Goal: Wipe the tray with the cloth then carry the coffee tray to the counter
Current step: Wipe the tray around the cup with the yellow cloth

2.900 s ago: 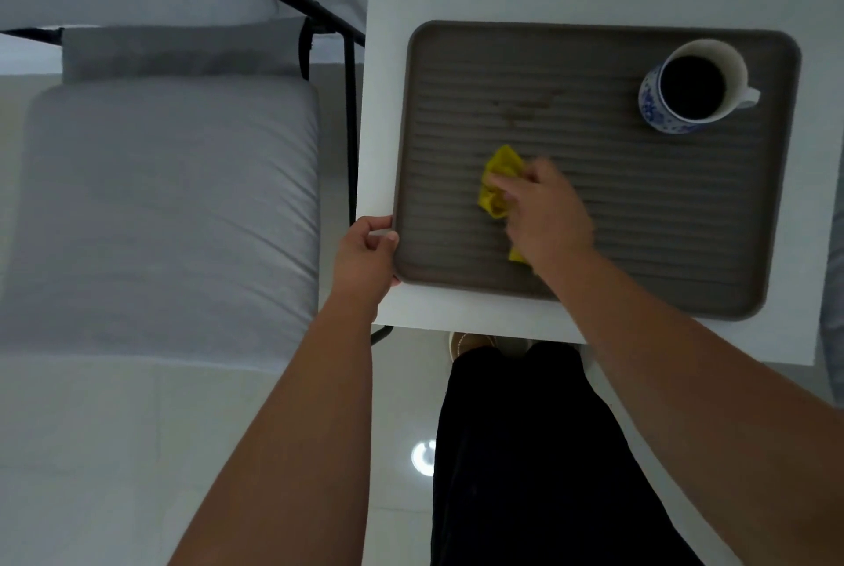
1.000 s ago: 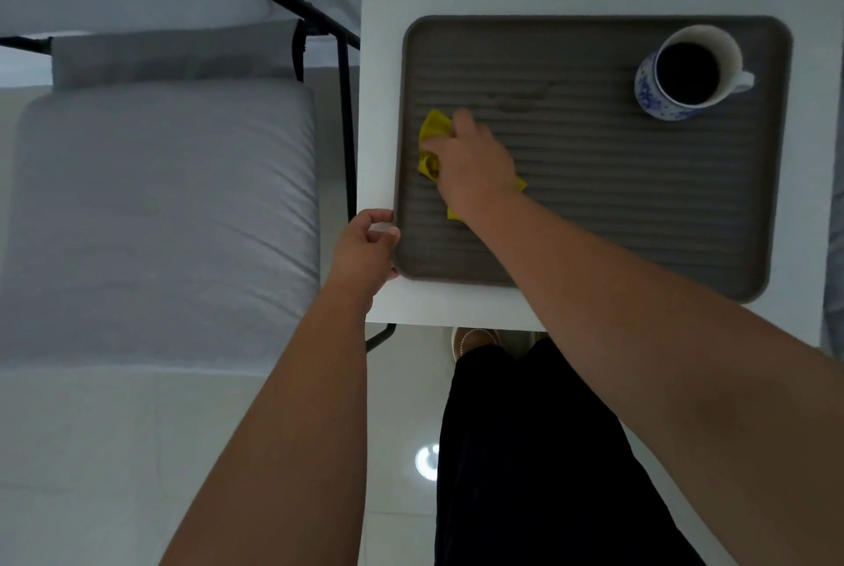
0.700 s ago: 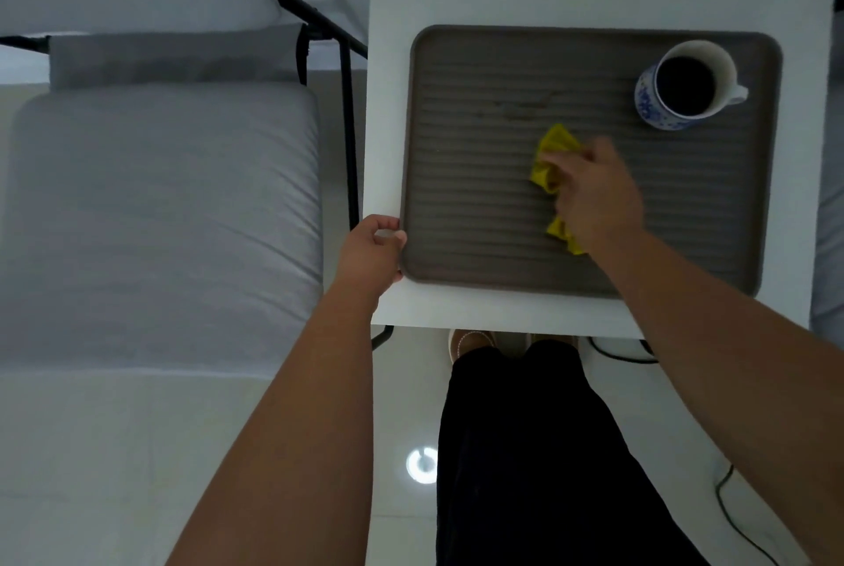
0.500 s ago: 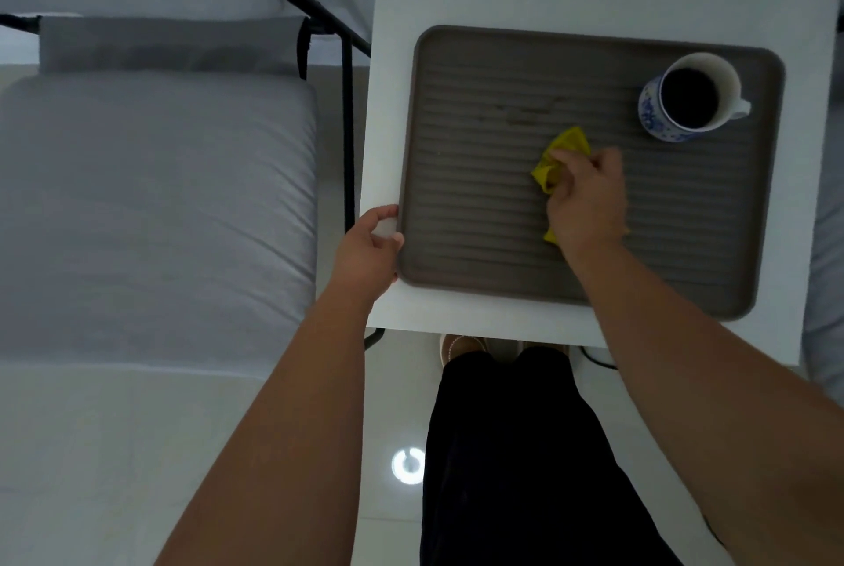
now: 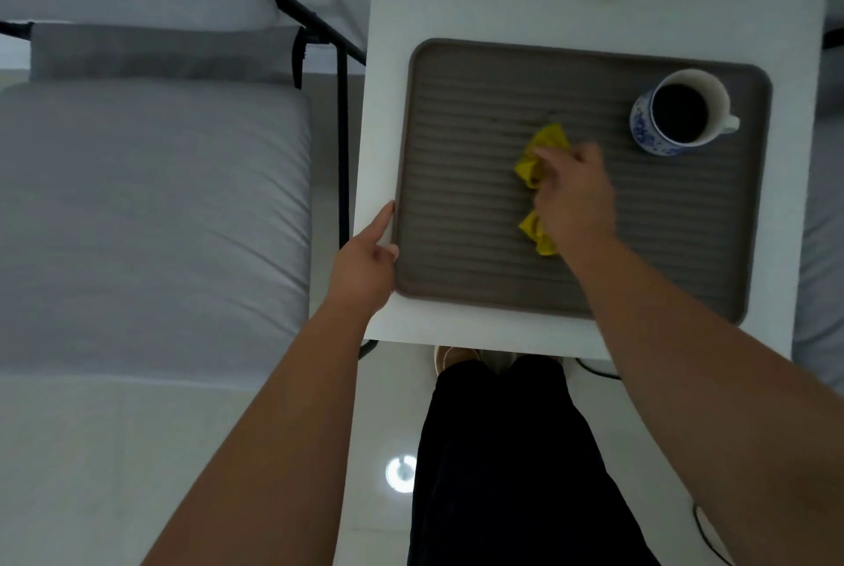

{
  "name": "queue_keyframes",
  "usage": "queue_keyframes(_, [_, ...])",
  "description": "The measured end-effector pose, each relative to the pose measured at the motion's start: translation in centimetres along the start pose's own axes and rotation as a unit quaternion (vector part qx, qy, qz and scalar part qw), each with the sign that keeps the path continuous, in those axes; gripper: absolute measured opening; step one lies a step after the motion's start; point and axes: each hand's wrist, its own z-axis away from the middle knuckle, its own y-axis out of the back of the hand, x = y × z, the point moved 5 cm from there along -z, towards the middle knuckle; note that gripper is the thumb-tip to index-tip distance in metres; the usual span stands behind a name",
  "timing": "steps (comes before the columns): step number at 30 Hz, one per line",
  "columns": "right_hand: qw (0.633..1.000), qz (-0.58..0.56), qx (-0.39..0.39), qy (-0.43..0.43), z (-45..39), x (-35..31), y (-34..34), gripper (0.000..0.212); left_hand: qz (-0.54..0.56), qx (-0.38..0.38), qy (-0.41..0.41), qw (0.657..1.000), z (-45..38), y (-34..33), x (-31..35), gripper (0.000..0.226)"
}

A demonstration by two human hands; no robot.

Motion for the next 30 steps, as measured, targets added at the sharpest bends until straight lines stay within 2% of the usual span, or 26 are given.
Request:
queue_keyframes(4, [0.99, -0.013, 0.092, -0.108, -0.1, 1.6, 1.0, 0.035, -0.01, -0.006, -0.002, 1.0, -0.1, -0.1, -0.1, 0.057])
queue_keyframes(6, [0.989, -0.013, 0.086, -0.12, -0.9, -0.5, -0.3, 0.037, -0.006, -0.013, 0.008, 1.0, -0.3, 0.0, -0.1, 0.055])
queue_keyframes(9, [0.999, 0.022, -0.002, -0.035, -1.8, -5.6, -3.4, 0.04, 0.004, -0.017, 0.011, 1.0, -0.3, 0.3, 0.1, 0.054])
queue_keyframes(12, [0.993, 0.058, -0.09, 0.048, -2.0, -10.3, -5.9, 0.045, 0.02, -0.016, 0.014, 1.0, -0.2, 0.3, 0.2, 0.053])
queue_keyframes(15, [0.988, 0.066, -0.112, 0.079, -2.6, -10.5, -5.9, 0.047, 0.039, -0.01, 0.026, 0.999, 0.0, 0.1, 0.1, 0.054])
queue_keyframes(18, [0.996, 0.039, -0.065, 0.042, -3.2, -6.4, -3.5, 0.044, 0.048, -0.006, 0.027, 0.998, 0.0, -0.1, 0.1, 0.056])
queue_keyframes(22, [0.997, 0.005, 0.031, -0.064, -2.8, -0.5, 0.2, 0.042, 0.044, -0.003, 0.027, 0.999, 0.1, -0.2, 0.1, 0.055])
queue_keyframes(26, [0.987, -0.021, 0.082, -0.138, -3.4, -0.8, -0.7, 0.037, 0.023, -0.011, 0.031, 0.999, -0.1, 0.0, 0.2, 0.054])
queue_keyframes(28, [0.989, -0.03, 0.078, -0.121, -3.8, -3.2, -2.1, 0.033, 0.007, -0.023, 0.031, 0.999, -0.4, 0.2, 0.2, 0.054])
queue_keyframes(30, [0.999, 0.0, 0.03, -0.044, -4.0, -6.2, -3.9, 0.036, 0.006, -0.029, 0.034, 0.999, -0.5, 0.3, 0.3, 0.055])
